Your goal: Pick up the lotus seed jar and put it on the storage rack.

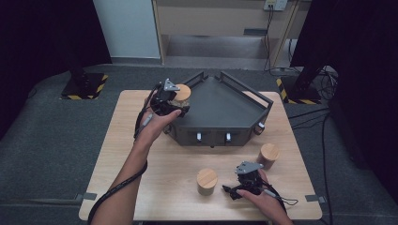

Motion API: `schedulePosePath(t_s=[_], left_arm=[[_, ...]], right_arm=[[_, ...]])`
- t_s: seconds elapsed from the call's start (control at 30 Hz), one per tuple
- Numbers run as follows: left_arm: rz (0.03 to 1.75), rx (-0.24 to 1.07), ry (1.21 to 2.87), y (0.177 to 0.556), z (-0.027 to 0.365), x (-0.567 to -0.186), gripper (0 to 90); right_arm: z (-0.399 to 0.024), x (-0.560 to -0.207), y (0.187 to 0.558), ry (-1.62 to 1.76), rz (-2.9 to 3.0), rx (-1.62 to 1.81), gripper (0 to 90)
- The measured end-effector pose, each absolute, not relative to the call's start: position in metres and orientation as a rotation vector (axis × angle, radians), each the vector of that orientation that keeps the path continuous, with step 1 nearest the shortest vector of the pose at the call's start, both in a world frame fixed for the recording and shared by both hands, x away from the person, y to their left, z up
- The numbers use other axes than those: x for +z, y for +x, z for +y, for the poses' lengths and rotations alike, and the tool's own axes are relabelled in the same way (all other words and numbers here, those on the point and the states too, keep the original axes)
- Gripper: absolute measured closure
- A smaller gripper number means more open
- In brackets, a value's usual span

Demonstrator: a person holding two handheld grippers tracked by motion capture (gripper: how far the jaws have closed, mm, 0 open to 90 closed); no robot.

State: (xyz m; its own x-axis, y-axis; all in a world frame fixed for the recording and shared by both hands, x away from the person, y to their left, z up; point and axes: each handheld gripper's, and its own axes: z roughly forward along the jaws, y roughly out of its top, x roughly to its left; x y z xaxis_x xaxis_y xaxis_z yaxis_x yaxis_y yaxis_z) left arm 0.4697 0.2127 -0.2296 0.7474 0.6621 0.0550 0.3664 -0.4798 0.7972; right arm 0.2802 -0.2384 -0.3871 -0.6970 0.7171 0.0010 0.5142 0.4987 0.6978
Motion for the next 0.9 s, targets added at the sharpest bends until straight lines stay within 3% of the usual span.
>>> schedulePosePath(t_s=[0.9], left_arm=[[0.823,0.452,2.119,0.490,0.201,-0.253,24.4]], right_arm=[[-0.238,-0.387,0.280,1.040,2.454,1.000,3.0]])
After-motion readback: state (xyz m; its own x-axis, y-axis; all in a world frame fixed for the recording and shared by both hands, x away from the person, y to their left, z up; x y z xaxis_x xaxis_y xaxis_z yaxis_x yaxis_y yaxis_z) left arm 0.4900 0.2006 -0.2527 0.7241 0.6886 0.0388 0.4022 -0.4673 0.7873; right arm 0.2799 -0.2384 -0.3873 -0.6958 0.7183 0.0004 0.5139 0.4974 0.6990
